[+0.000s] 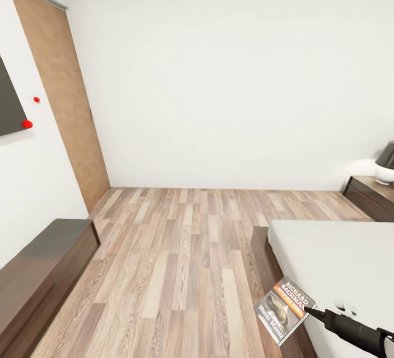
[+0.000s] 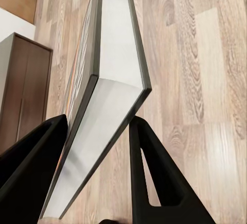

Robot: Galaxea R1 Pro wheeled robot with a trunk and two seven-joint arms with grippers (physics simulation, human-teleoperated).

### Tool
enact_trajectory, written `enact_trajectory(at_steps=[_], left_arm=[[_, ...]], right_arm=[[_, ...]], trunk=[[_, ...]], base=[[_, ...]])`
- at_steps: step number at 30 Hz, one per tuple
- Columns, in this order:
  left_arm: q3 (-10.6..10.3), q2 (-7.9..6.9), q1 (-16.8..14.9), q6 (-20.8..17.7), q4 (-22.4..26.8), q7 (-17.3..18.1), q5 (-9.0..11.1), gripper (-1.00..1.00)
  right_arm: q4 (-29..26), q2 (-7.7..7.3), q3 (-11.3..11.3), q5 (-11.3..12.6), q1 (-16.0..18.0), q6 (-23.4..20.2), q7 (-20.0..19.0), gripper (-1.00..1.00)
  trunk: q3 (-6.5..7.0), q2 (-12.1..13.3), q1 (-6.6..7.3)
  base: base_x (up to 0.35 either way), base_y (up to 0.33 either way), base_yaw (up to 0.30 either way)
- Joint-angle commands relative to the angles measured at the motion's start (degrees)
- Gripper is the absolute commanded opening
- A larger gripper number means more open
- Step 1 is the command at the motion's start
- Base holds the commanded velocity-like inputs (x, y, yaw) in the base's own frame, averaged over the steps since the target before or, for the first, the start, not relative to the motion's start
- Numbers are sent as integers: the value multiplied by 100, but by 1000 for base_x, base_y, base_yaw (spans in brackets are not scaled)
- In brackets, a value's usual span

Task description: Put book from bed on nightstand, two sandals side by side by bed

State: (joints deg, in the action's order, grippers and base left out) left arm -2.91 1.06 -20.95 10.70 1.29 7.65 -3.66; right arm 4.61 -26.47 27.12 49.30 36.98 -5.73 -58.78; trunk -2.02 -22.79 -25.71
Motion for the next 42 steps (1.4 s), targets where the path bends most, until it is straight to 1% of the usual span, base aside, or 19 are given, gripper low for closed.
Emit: enact_trajectory(at_steps=[1,33,42], left_arm=[[-25,-1,-6,29,-6,-9,-38,100],[-25,-1,-6,29,-6,-9,-38,100],[-21,-1,-6,29,-6,-9,-36,100]], right_arm=[[14,2,4,63,11,-60,-33,-100],[14,2,10,61,10,-60,-31,-100],[14,51,8,63,11,-60,-32,-100]], trunk=[[-13,-13,-7],[-13,-13,-7],[-13,-13,-7]], base=[[311,0,0],[308,0,-1],[290,0,-69]])
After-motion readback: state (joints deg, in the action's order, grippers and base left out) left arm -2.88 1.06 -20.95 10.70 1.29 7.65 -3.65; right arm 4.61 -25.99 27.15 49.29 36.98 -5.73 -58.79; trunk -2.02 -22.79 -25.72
